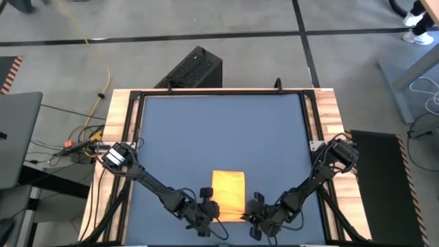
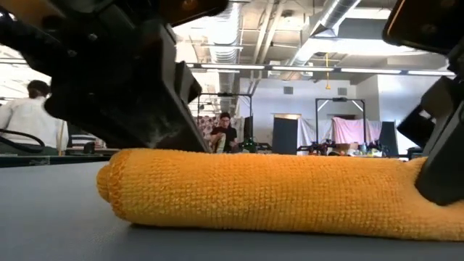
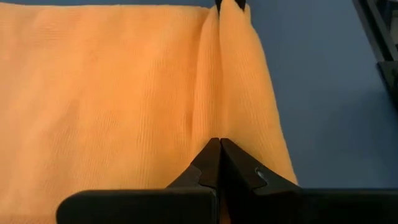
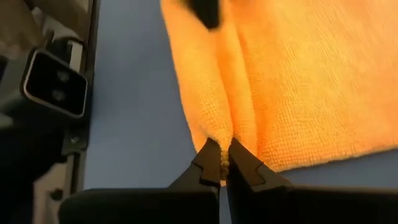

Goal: Roll towel into tight, uniform cylinder
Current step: Roll the orange microfiber towel

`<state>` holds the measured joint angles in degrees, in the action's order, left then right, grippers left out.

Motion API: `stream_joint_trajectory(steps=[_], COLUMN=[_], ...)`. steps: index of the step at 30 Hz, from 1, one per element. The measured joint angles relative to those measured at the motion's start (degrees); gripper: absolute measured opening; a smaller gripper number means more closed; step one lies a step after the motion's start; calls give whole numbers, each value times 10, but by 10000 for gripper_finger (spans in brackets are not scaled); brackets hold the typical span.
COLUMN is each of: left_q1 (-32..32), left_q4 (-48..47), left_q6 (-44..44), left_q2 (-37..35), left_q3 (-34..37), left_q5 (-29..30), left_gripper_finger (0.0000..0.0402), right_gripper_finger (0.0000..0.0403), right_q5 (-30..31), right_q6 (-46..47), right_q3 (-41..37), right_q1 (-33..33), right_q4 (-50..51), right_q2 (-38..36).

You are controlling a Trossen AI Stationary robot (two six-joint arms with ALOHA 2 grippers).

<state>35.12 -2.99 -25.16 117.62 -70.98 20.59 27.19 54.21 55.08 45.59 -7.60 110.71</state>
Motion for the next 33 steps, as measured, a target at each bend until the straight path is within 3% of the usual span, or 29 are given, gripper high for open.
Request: stream_joint_trajectory(steps=[7, 14, 16, 20, 26, 33], left_q1=[17, 29, 30, 25, 5, -1], left_q4=[-49, -10, 51, 184, 238, 221], left_q6=[-6, 36, 67, 120, 104, 100], left_q2=[-36, -74, -71, -27, 26, 35], left_q3=[1, 1, 1, -1, 0, 0], left_q5=[90, 162, 152, 77, 42, 45], left_gripper_finger=[0, 0, 0, 0, 0, 0], right_gripper_finger=[23, 23, 23, 24, 24, 24], right_q5=[-52, -87, -87, -96, -95, -96], right_q6=[68, 74, 73, 70, 71, 73], right_q3=[-14, -19, -19, -20, -20, -20], right_q1=[-19, -31, -33, -37, -37, -37], right_q4=[0, 1, 1, 2, 2, 0], right_q2=[-1, -1, 0, 0, 0, 1])
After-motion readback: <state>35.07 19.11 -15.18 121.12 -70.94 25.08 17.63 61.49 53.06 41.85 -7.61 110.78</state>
